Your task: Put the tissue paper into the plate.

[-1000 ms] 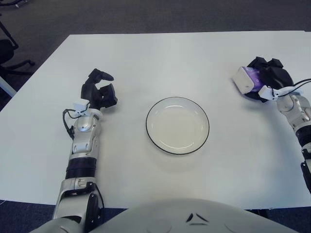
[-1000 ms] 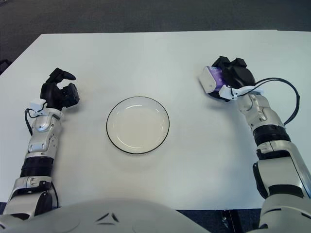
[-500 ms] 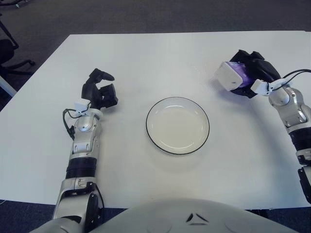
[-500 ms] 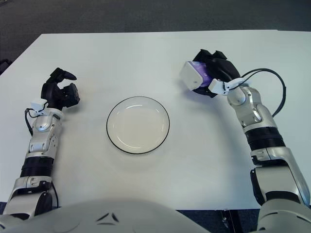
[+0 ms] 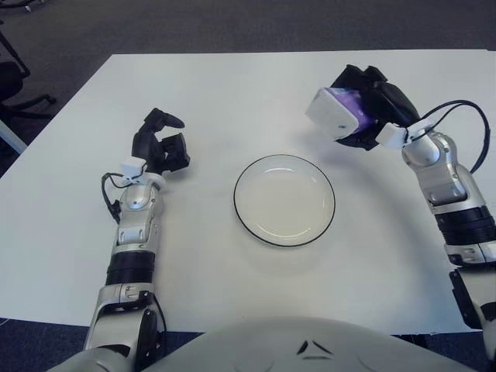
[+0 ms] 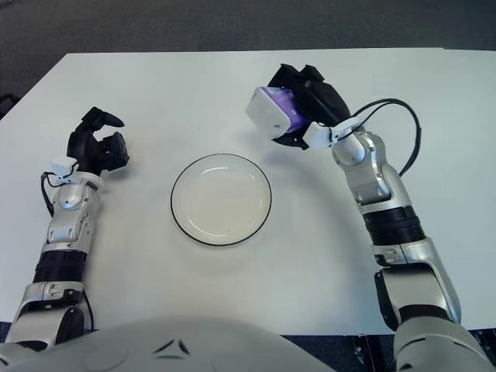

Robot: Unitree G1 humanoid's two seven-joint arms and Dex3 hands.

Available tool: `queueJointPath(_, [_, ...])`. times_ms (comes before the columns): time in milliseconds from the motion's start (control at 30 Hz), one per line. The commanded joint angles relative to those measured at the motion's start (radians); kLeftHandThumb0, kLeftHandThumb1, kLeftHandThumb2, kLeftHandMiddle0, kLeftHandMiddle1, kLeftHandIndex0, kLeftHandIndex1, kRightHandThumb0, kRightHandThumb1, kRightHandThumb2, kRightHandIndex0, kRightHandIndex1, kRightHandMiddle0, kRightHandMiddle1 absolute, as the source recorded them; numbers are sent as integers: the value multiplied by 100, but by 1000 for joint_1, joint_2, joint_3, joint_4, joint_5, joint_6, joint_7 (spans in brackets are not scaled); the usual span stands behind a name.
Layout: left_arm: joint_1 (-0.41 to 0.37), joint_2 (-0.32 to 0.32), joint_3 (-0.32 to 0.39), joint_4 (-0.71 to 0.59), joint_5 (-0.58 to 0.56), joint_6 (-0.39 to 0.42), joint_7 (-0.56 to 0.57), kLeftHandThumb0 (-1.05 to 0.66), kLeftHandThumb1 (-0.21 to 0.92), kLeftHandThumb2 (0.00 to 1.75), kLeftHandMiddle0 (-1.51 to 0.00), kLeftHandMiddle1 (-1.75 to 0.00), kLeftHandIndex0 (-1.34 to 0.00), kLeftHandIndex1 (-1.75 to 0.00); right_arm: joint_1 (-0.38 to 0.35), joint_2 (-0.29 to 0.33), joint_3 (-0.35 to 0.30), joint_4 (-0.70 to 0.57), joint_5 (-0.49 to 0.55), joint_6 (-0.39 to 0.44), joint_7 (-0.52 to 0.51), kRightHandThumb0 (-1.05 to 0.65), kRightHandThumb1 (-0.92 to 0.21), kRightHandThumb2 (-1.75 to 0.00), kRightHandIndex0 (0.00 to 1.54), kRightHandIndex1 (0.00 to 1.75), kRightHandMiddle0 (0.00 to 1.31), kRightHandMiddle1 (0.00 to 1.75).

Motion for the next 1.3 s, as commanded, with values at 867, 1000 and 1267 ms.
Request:
queueJointPath(867, [152,-121,-56,65,14,5,35,-47,35,128,-131,-175,-59,-175,-95,114,105,-93,152,-225,280,0,-7,-160,81,172,57,175])
queueJointPath(1000, [152,-119,-58,67,17,-1,33,-47,35,128,-131,-175,-59,-175,-104,117,111,-57,132,-304,276,0,-1,-167,84,174,61,175])
queueJointPath(1267, [153,-121,-57,67,10,-4,29,-47,36,127,-130,-175,-58,-175,-62,130,131,-98,290,-202,408,0,-4,-163,82,172,59,175])
